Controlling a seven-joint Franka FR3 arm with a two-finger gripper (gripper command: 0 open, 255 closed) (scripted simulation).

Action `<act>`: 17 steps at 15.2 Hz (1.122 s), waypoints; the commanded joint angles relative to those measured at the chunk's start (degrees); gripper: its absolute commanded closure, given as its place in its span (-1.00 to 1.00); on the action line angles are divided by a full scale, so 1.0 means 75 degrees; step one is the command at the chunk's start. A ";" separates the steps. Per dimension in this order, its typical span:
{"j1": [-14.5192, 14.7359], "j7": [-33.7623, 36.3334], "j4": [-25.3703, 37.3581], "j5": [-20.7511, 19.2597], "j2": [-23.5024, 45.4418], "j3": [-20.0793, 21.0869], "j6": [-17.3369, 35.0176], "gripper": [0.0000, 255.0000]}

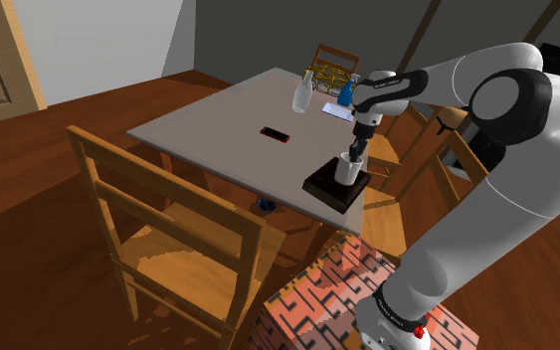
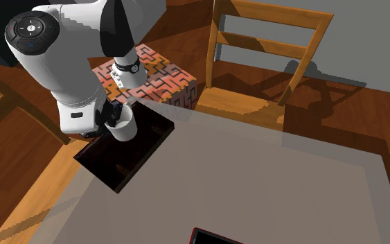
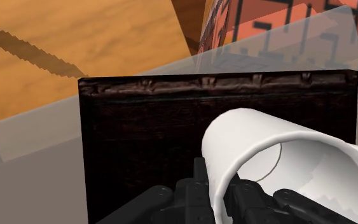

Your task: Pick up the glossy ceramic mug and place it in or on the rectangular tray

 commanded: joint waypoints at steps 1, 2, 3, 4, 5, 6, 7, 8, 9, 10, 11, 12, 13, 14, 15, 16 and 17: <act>0.0001 0.0000 -0.0008 0.0005 0.0010 0.0001 0.0022 1.00; 0.0001 0.0000 -0.0008 0.0005 0.0011 0.0001 0.0022 1.00; 0.0001 0.0000 -0.0008 0.0005 0.0011 0.0001 0.0022 1.00; 0.0001 0.0000 -0.0008 0.0005 0.0011 0.0001 0.0022 1.00; 0.0001 0.0000 -0.0008 0.0005 0.0011 0.0001 0.0022 1.00; 0.0001 0.0000 -0.0008 0.0005 0.0011 0.0001 0.0022 1.00; 0.0001 0.0000 -0.0008 0.0005 0.0011 0.0001 0.0022 -1.00; 0.0001 0.0000 -0.0008 0.0005 0.0011 0.0001 0.0023 -1.00; 0.0001 0.0000 -0.0008 0.0005 0.0011 0.0001 0.0023 -1.00; 0.0001 0.0000 -0.0008 0.0005 0.0011 0.0001 0.0023 -1.00; 0.0001 0.0000 -0.0008 0.0005 0.0011 0.0001 0.0023 -1.00; 0.0001 0.0000 -0.0008 0.0005 0.0011 0.0001 0.0023 -1.00; 0.0010 0.0011 0.0198 -0.0006 -0.0044 0.0010 -0.0235 -1.00; 0.0018 0.0019 0.0414 -0.0013 -0.0087 0.0019 -0.0492 -1.00; 0.0026 0.0023 0.0639 -0.0016 -0.0119 0.0028 -0.0749 -1.00; 0.0033 0.0025 0.0825 -0.0016 -0.0136 0.0035 -0.0951 -1.00; 0.0032 0.0025 0.0825 -0.0016 -0.0136 0.0035 -0.0951 -1.00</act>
